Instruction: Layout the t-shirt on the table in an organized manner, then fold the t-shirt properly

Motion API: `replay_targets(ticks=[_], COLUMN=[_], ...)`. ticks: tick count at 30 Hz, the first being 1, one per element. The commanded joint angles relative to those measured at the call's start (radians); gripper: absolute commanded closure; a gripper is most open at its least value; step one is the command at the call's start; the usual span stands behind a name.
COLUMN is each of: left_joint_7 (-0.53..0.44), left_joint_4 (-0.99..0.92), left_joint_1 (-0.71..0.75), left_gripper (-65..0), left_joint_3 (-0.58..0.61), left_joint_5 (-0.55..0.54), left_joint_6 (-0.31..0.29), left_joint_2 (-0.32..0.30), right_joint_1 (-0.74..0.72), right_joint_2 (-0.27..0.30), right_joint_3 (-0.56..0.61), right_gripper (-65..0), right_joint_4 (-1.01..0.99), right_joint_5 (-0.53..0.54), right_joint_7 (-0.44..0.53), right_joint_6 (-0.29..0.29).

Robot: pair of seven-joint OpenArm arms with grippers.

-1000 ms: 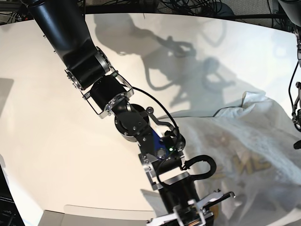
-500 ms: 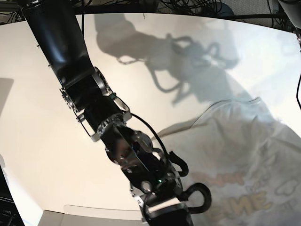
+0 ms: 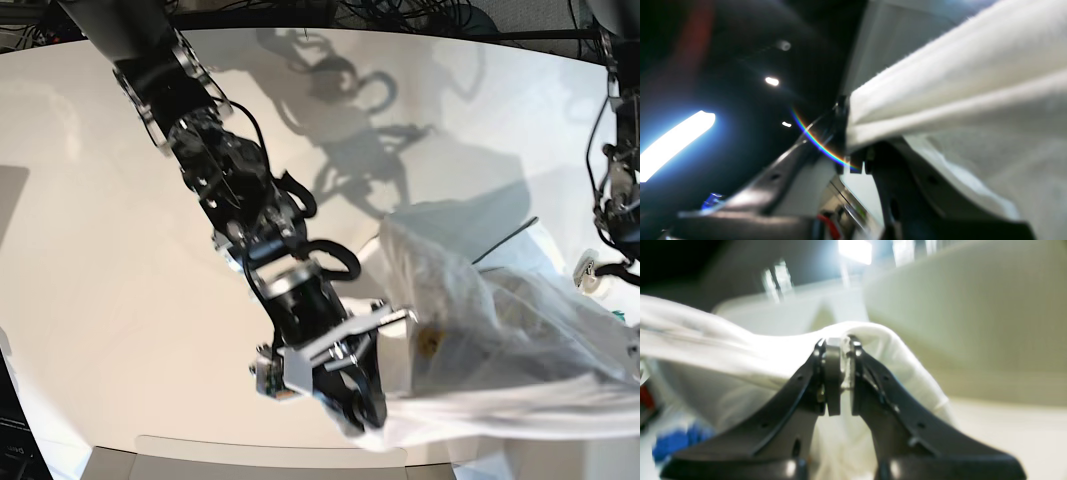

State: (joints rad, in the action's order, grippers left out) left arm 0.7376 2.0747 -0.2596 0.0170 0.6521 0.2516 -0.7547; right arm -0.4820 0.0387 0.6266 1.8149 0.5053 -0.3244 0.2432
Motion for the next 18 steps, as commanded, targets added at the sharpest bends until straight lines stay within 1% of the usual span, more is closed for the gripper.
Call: replay_targets(ticks=[1,3,5,9,13,15,18], left_joint_7=[0.024,0.024,0.024,0.024,0.024,0.024,0.024], left_joint_4=[0.007,0.007,0.007,0.007,0.007,0.005,0.005], left_joint_1=[0.003,0.044,0.072,0.102,0.151,0.181,0.188], left_gripper=[0.0,0.0,0.0,0.0,0.0,0.0,0.0], left_joint_3=[-0.016,-0.013,-0.012,-0.01,-0.009,0.008,0.03], left_joint_5=[0.034,0.036,0.031,0.031,0.031,0.031,0.031], left_joint_6=[0.033,0.033,0.033,0.033,0.033,0.033,0.033], left_joint_2=[0.008,0.048,0.09,0.151,0.168,0.168,0.169], right_joint_1=[-0.008,0.004,-0.001,-0.036,-0.123,-0.174,-0.266], right_joint_2=[0.014,0.042,0.051,0.031,0.016,-0.023,-0.087], right_joint_3=[-0.017,-0.018,-0.023,-0.098,-0.119,-0.119,-0.119], right_gripper=[0.0,0.0,0.0,0.0,0.0,0.0,0.0], right_joint_4=[0.03,0.062,0.079,0.081,0.049,-0.004,-0.122], right_joint_5=[-0.023,-0.024,-0.024,-0.021,-0.02,-0.021,-0.023], right_joint_7=[-0.008,-0.078,-0.14,-0.269,-0.397,-0.44,-0.447], right_joint_6=[0.031,0.031,0.031,0.031,0.031,0.031,0.029])
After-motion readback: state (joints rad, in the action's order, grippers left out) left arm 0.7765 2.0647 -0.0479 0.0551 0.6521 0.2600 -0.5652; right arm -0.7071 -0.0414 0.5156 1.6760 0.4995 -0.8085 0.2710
